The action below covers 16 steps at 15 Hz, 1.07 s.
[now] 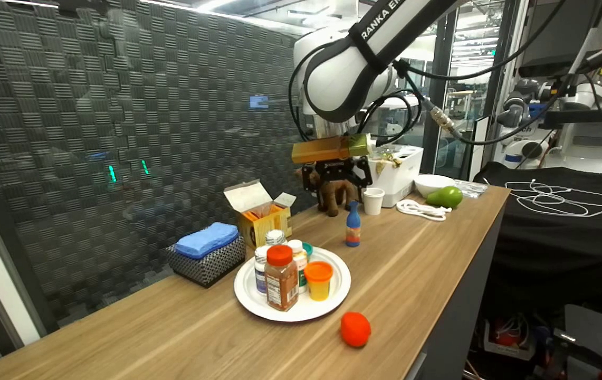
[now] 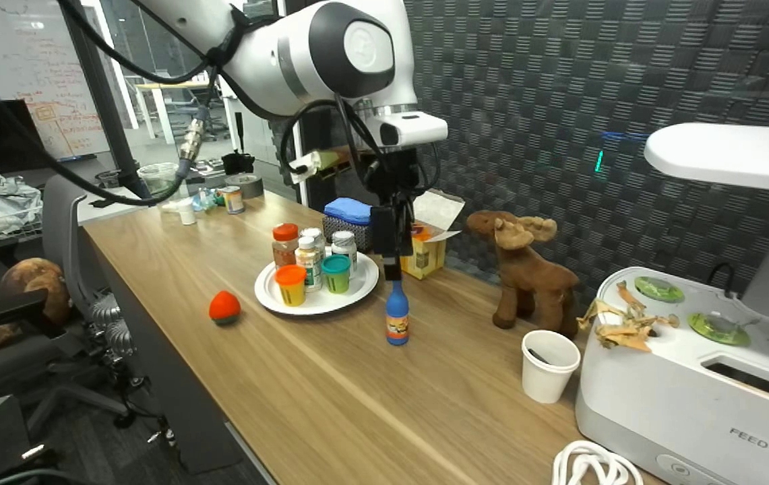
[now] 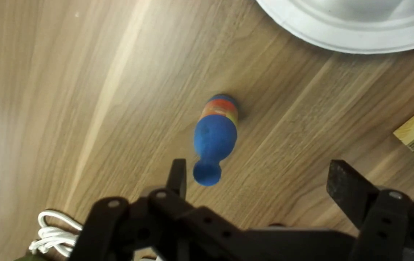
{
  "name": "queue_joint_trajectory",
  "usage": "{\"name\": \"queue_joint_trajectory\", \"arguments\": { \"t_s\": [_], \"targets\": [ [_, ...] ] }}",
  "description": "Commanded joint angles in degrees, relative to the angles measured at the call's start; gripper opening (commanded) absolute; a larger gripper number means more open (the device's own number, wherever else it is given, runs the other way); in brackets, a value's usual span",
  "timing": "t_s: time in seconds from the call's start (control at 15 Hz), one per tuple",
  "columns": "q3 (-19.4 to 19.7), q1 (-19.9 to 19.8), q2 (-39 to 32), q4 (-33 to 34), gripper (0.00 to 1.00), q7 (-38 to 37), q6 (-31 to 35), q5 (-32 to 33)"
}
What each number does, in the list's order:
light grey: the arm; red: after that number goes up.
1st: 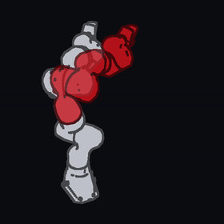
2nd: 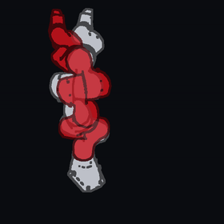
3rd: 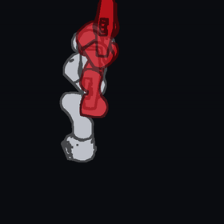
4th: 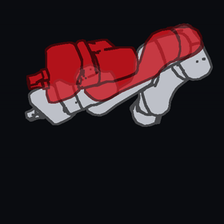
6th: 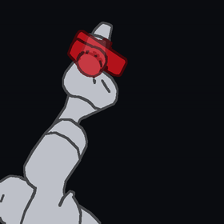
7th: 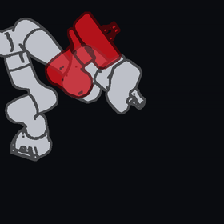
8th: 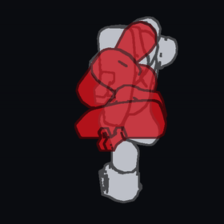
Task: Pick up all the objects surrounding the white plate and arrange them on the plate
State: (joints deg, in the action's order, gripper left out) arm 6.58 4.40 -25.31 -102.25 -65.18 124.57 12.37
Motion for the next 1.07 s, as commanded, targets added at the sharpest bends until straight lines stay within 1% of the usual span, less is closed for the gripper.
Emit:
{"name": "queue_joint_trajectory", "arguments": {
  "t_s": [0.0,0.13,0.2,0.27,0.4,0.47,0.53,0.73,0.8,0.87,0.93,1.0],
  "targets": [
    [0.67,-0.57,-2.83,4.73,1.00,0.28,-3.24,-1.20],
    [0.80,-1.09,-3.24,5.46,1.00,0.39,-3.62,-1.69],
    [0.91,-1.30,-3.44,5.78,0.98,0.28,-3.69,-1.82],
    [0.91,-1.58,-3.41,6.02,0.75,0.40,-3.97,-2.13],
    [0.90,-1.99,-3.24,6.16,0.69,0.58,-4.37,-2.50],
    [0.96,-2.13,-3.06,6.04,0.62,0.55,-4.38,-2.45],
    [1.01,-2.25,-2.87,5.84,0.52,0.53,-4.48,-2.42],
    [1.49,-2.51,-2.33,4.73,0.29,0.47,-4.18,-1.91],
    [1.64,-2.56,-2.21,4.44,0.48,0.40,-4.09,-1.82],
    [1.80,-2.58,-2.13,4.21,0.68,0.33,-4.02,-1.74],
    [1.96,-2.56,-2.05,3.95,0.69,0.30,-3.96,-1.58],
    [2.06,-2.56,-2.02,3.80,0.74,0.26,-3.94,-1.51]
  ]
}}
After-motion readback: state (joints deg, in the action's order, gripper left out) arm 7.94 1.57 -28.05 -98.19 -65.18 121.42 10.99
